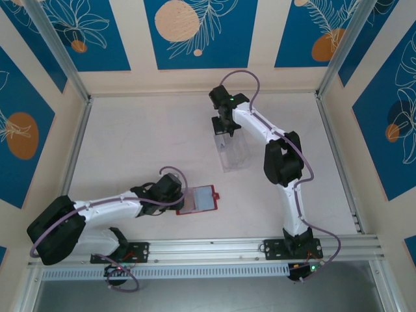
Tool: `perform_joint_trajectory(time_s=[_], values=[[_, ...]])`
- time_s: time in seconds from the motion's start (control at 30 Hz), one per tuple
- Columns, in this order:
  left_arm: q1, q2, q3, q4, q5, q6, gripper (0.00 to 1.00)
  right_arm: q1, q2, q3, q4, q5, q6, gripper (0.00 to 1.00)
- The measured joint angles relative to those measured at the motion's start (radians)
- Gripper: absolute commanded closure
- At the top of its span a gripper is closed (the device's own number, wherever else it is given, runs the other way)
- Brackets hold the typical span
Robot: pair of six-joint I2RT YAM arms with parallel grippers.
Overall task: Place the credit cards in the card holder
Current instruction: Pick up the credit card from the storage box, then insert the credit card into the card slot.
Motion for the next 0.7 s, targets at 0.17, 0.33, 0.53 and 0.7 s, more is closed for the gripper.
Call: perform_joint_trajectory(time_s=[0.17, 0.33, 0.53, 0.7], values=[[0.0, -0.003, -0.002, 0.0, 0.0, 0.0, 0.7, 0.047, -0.198, -0.15, 0.046, 0.004, 0.014, 1.0], [-0.001, -0.009, -0.006, 0.0, -0.002, 0.0, 0.7, 0.146, -0.551, -0.51, 0.233, -0.13, 0.081, 1.0], [-0.008, -0.009, -0.006, 0.0, -0.011, 0.0, 0.71, 0.204, -0.748, -0.98, 0.571, -0.326, 0.234, 1.0], [-0.013, -0.009, -0.006, 0.0, -0.019, 0.0, 0.72, 0.256, -0.743, -1.236, 0.829, -0.407, 0.372, 1.0]])
